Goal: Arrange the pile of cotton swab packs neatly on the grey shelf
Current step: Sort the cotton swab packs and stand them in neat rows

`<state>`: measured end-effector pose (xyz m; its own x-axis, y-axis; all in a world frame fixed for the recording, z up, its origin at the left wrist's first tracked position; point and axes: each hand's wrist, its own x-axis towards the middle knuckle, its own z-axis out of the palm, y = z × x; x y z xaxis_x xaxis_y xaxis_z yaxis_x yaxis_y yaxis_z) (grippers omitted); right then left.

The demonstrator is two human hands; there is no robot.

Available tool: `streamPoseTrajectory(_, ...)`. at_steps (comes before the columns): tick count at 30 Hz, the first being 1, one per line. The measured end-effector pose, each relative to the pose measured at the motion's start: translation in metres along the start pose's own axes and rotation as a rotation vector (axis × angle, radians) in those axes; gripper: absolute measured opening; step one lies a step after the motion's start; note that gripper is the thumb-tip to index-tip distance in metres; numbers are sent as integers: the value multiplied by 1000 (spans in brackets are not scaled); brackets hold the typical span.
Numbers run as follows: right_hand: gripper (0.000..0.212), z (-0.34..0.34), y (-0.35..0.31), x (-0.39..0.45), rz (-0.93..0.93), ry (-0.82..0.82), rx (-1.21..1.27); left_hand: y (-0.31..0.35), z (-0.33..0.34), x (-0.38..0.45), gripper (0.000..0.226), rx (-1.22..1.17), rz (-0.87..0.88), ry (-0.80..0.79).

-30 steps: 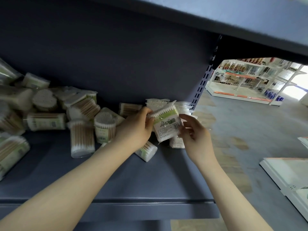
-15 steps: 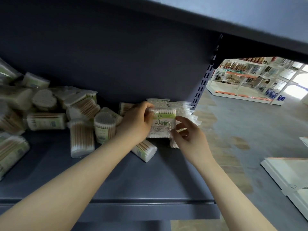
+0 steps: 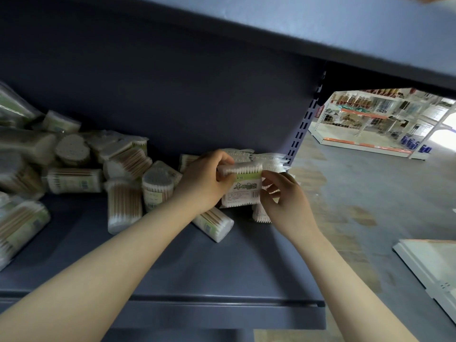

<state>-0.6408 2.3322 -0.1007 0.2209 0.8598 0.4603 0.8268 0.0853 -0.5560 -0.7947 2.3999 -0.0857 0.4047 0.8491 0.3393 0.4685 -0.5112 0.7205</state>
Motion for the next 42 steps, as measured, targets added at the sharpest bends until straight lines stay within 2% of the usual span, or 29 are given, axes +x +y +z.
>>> streamPoseTrajectory(4,42,-2,11,5,10,6,-111,1,3,2,22,108,31,-14)
streamPoseTrajectory(9,47,-6,27,11,39,-8,-190,-6,15,3,41,221,-39,-73)
streamPoseTrajectory(13,44,-5,34,15,28,-19,-208,-12,27,2,35,358,-54,-123)
streamPoseTrajectory(15,48,-4,34,17,18,-60,-210,-13,32,1,35,407,-56,-131)
streamPoseTrajectory(18,65,-2,34,19,-21,-173,-262,-13,35,2,37,480,-60,-90)
streamPoseTrajectory(23,83,3,39,21,-37,-323,-394,-12,36,3,35,637,115,-37)
streamPoseTrajectory(28,91,7,42,22,-11,-389,-444,-15,35,10,33,639,64,-24)
streamPoseTrajectory(42,93,14,49,22,-86,-368,-483,-15,45,19,30,618,113,-34)
